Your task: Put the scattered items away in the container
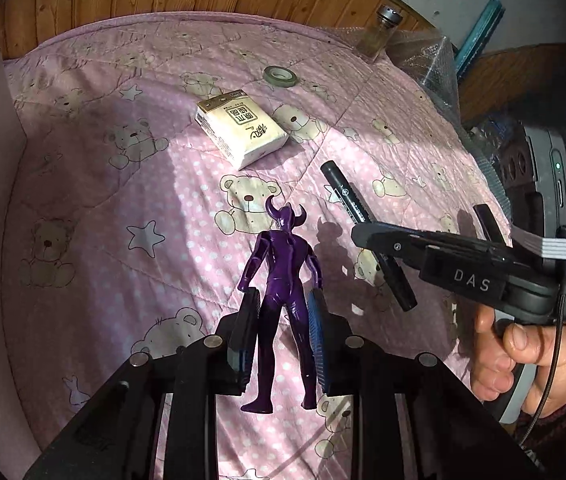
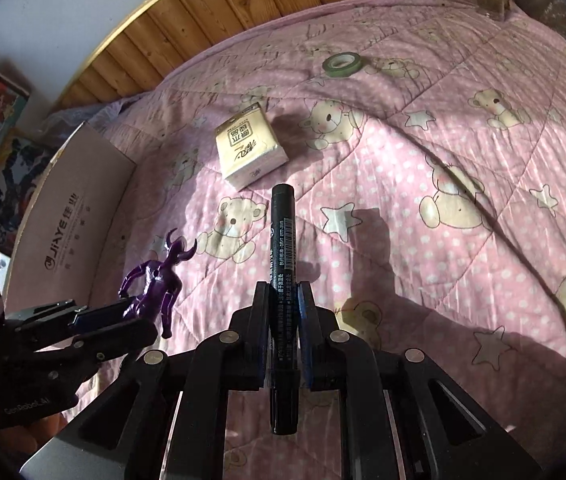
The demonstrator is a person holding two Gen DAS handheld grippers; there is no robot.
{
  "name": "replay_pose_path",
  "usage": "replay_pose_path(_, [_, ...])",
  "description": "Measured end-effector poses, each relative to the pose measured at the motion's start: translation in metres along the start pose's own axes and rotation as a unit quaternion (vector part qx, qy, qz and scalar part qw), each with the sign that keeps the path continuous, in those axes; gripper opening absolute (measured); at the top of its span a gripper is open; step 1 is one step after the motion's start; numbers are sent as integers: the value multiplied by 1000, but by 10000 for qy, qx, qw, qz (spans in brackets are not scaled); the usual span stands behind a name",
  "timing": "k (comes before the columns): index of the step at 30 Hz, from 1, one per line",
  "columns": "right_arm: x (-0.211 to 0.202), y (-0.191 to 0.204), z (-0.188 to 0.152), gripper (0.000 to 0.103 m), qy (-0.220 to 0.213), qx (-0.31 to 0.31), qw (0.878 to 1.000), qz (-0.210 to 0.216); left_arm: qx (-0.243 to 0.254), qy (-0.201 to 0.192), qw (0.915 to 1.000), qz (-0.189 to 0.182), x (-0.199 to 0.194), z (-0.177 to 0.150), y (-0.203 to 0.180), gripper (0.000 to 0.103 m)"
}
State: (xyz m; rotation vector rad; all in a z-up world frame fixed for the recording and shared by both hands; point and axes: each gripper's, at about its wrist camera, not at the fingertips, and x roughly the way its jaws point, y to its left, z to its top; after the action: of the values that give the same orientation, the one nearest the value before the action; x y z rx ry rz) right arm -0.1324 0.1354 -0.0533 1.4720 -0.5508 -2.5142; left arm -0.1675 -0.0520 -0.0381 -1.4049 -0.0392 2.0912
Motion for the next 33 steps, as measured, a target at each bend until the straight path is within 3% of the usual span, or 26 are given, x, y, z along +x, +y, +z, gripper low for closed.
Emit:
replay_pose_path(11, [-20,25,-28,13,-155,131,9996,202,-318,-212,9993,-43,-31,-17,1,25])
replay_pose_path(33, [-71,69,-66,13,-555,-159,9983,72,-682,-876,9938,-112,-109,-43,0,25])
